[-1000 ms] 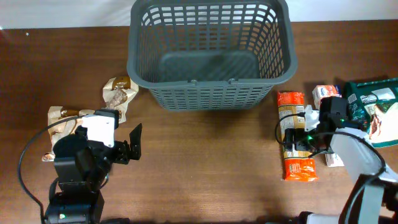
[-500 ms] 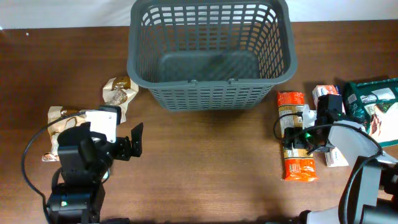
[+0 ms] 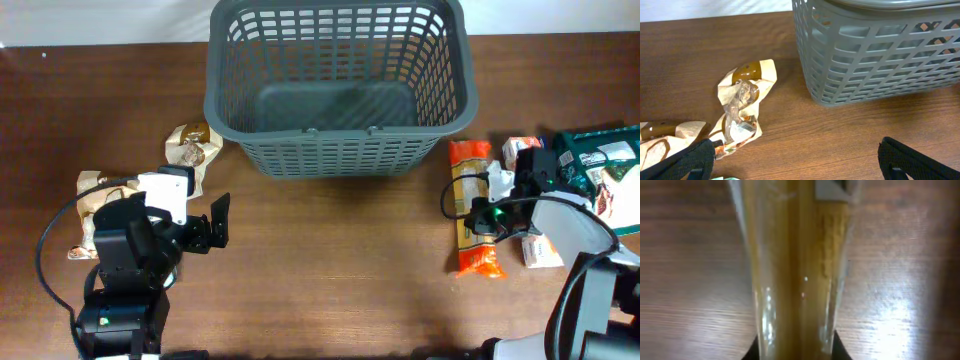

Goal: Pack container
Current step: 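Lower the right gripper and grasp the spaghetti pack, then lift the spaghetti pack and drop it into the grey basket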

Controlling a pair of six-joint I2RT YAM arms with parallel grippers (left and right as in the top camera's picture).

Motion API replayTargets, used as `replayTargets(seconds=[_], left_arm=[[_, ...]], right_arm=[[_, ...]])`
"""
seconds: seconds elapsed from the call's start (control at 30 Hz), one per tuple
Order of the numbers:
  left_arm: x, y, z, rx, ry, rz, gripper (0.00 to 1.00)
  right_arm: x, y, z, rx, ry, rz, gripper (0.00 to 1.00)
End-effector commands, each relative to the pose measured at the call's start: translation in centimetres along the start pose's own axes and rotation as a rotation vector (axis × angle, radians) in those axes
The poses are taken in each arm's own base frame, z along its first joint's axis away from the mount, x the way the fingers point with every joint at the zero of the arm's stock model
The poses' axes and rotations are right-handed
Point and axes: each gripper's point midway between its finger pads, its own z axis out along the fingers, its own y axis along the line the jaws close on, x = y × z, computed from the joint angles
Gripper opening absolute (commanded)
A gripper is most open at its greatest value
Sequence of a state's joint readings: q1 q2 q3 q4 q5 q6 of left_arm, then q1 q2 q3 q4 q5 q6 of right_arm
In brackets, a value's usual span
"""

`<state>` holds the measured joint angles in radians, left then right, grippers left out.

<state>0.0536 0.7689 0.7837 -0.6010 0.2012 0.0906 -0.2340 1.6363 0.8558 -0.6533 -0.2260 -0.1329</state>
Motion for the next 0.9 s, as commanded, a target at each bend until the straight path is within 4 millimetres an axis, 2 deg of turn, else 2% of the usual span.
replayTargets(seconds=[0.0, 0.2, 0.33, 0.5, 0.6, 0.87], left_arm=[[-0.4, 0.2, -0.1, -0.01, -0.012, 0.022, 0.99], [-0.7, 0.2, -0.1, -0.011, -0.023, 0.024, 0.99], [-0.7, 0.2, -0.1, -0.011, -0.024, 0.025, 0.99], [-1.0, 0.2, -0.1, -0.013, -0.035, 0.027, 0.99], [-1.3, 0.3, -0.1, -0.013, -0.044, 0.029, 0.99], [-1.5, 0.3, -0.2, -0.015, -0.055, 0.031, 0.99]], right_arm=[[4.5, 0.8, 3.0, -0.059, 0.161, 0.023, 0.03], [3.9, 2.4, 2.3, -0.145, 0.157, 0.059, 0.04], [2.1, 3.5, 0.0, -0.189, 0.106, 0.05, 0.04], [-1.9, 4.3, -5.5, -0.167, -0.09, 0.036, 0.04], [-4.4, 3.0, -9.7, -0.054, -0.235, 0.115, 0.04], [-8.4, 2.6, -21.1, 0.081, -0.565, 0.138, 0.04]])
